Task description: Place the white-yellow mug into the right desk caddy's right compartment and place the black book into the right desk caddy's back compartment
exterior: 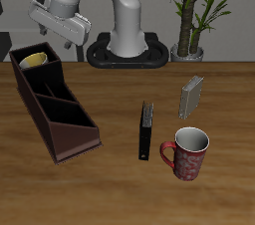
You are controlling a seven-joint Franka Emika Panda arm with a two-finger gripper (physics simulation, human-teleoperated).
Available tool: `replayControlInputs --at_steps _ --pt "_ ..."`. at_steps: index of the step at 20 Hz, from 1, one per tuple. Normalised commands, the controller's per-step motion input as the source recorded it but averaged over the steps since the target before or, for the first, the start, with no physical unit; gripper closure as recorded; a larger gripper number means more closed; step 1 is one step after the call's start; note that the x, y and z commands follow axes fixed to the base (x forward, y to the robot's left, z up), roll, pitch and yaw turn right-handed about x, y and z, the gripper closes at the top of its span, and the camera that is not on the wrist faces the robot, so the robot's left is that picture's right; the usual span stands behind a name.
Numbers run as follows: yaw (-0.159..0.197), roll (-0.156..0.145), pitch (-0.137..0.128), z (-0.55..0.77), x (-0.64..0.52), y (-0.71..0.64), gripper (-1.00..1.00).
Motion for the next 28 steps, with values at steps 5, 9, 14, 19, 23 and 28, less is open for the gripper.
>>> replayControlInputs --at_steps 5,9,14,19,23,28 --pt "0.176 -0.032 -0.053 0.35 0.2 0.48 -1.0" --pt "0.096 0.006 -0.033 0.18 0.18 0.38 -1.0" --pt "0.068 0.034 -0.026 0.19 0.22 0.46 -1.0" --pt "0.058 0.0 -0.014 0.12 0.26 0.36 -1.0" --pt "0.067 -0.014 -0.025 0.11 0.32 0.32 -1.0" --pt "0.05 -0.017 -0.017 0.09 0.36 0.38 -1.0"
